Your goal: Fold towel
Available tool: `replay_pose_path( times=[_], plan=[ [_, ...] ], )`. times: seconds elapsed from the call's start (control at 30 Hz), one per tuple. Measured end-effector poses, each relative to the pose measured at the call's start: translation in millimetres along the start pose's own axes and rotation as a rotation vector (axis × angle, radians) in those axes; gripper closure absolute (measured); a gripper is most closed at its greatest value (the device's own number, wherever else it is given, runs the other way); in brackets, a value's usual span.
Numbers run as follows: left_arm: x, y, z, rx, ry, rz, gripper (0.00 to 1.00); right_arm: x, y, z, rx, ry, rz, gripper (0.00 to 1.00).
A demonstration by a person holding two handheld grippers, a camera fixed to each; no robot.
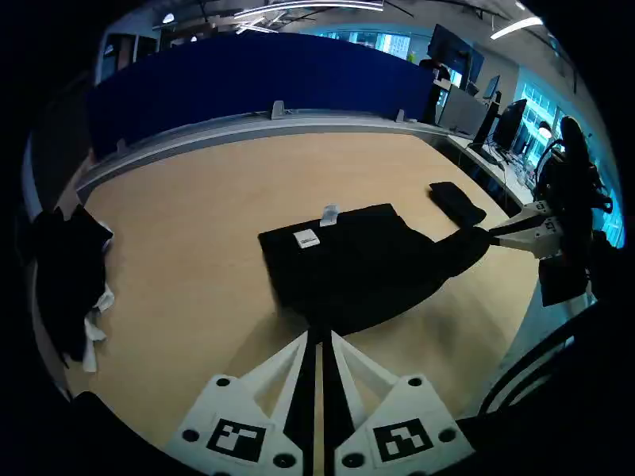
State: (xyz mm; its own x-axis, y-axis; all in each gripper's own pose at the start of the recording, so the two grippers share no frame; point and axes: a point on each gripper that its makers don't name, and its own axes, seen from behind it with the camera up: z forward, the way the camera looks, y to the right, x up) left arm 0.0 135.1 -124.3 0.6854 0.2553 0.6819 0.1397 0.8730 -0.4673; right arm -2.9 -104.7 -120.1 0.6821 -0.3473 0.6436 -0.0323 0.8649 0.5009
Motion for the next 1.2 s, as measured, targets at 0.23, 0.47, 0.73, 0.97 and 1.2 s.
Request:
replay_pose_path(
  times=[0.23, 0.47, 0.73, 0.97, 1.2],
  plan=[
    [1.5, 0.1, 3.1, -0.004, 0.008, -0.028, 0.95, -0.3, 0.9, 1.8, -0.004, -0.01, 0.003, 0.88],
    [15.8, -5.1, 16.0, -0.008, 0.027, -0.043, 0.95, 11.8, 10.1, 12.1, -0.008, -0.007, 0.01, 0.88],
    [44.4, -19.2, 38.7, 0.006, 0.052, -0.05, 0.95, 36.8, 30.5, 37.3, -0.015, 0.0, 0.009, 0.88],
    [54.8, -33.6, 67.7, 0.024, 0.041, -0.059, 0.95, 45.2, 46.8, 66.1, -0.018, -0.028, -0.005, 0.88],
    [52.9, -44.6, 96.4, 0.039, 0.009, -0.061, 0.95, 41.5, 56.2, 93.5, -0.016, -0.062, 0.015, 0.88]
  ],
)
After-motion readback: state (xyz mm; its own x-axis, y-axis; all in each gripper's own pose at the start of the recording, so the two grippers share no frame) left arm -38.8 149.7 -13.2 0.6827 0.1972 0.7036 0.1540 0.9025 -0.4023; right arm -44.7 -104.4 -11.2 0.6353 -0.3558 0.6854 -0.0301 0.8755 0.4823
